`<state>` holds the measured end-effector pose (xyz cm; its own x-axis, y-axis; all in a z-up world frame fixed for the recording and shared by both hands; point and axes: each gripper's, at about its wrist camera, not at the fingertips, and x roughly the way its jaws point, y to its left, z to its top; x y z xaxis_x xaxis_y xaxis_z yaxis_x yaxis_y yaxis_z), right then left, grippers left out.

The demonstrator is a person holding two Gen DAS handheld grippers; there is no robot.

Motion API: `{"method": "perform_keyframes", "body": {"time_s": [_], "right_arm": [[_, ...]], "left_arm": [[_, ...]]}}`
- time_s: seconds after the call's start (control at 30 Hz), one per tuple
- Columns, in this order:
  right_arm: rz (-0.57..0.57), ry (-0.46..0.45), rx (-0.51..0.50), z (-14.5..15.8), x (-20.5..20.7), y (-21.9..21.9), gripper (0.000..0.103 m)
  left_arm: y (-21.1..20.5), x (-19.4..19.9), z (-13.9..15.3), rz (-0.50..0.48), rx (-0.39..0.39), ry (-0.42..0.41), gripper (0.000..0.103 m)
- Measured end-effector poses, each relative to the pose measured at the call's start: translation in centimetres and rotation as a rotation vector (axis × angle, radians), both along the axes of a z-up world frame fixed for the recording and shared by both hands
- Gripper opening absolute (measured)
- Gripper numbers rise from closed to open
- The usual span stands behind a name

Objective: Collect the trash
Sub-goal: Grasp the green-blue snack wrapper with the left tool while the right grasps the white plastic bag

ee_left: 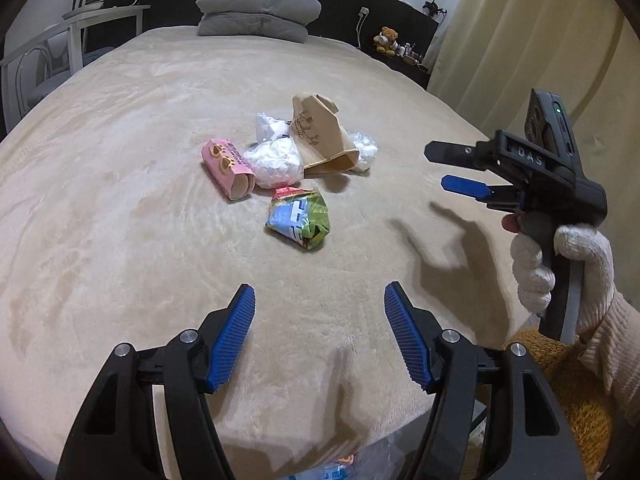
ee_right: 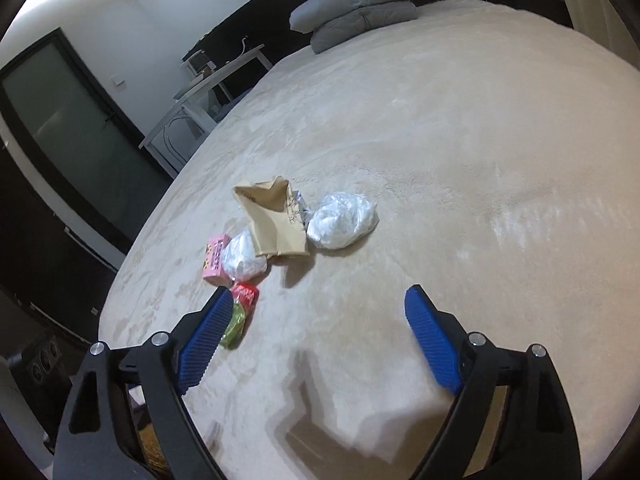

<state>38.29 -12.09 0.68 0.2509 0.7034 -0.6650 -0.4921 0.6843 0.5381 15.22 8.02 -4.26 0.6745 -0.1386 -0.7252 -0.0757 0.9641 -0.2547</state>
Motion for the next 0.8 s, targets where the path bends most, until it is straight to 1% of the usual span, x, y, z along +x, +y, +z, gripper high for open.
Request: {"method": "perform_keyframes", "body": {"time_s": [0.1,0.3,0.37,0.4,0.47,0.53,0.57,0.6,0.63,0.67,0.7,0.73,0.8], "right_arm": [[-0.022,0.055,0.011,-0.9,2.3,1.2,0.086],[-0.089,0.212,0.072,-3.1,6.2,2.8,0.086],[-0.103,0.233,0.073,-3.5,6.8,3.1,0.086],[-0.104,0.242,0.070,-3.6,7.0,3.3,0.086],[-0.101,0.248,0.021,-4.0,7.3,4.0,0.085],[-0.092,0.232,-0.011,-4.1,7.4,4.6,0.076],[-0.087,0.227,-0.025,-4.1,7.4,4.9,0.074],[-0.091,0.222,-0.042,-4.2,7.5,5.0,0.065],[-0.093,0.223,-0.040,-4.3,7.7,5.0,0.060],[-0.090,0.229,-0.030,-4.5,7.9,5.0,0.060],[-0.083,0.228,-0.026,-4.5,7.9,5.0,0.055],[-0.075,0.220,-0.030,-4.5,7.9,5.1,0.055],[-0.063,0.213,-0.036,-4.3,7.8,5.2,0.053]], "left_arm": [[0.1,1.7,-0.2,-0.020,0.014,0.011,0.066],[0.3,5.2,-1.2,-0.061,0.044,0.059,0.066],[0.4,6.2,-1.8,-0.068,0.067,0.078,0.066],[0.6,6.7,-2.1,-0.070,0.066,0.088,0.066],[1.0,7.5,-2.6,-0.076,0.057,0.103,0.066],[0.9,8.1,-2.7,-0.101,0.063,0.097,0.066],[0.7,8.3,-2.7,-0.116,0.069,0.093,0.066],[0.5,8.5,-2.8,-0.127,0.079,0.091,0.066],[0.4,8.9,-2.9,-0.135,0.090,0.092,0.066],[0.2,9.2,-3.1,-0.142,0.099,0.095,0.065],[0.2,9.5,-3.3,-0.145,0.105,0.103,0.065],[0.1,9.6,-3.4,-0.142,0.105,0.110,0.064],[-0.3,9.7,-3.6,-0.142,0.123,0.122,0.051]]}}
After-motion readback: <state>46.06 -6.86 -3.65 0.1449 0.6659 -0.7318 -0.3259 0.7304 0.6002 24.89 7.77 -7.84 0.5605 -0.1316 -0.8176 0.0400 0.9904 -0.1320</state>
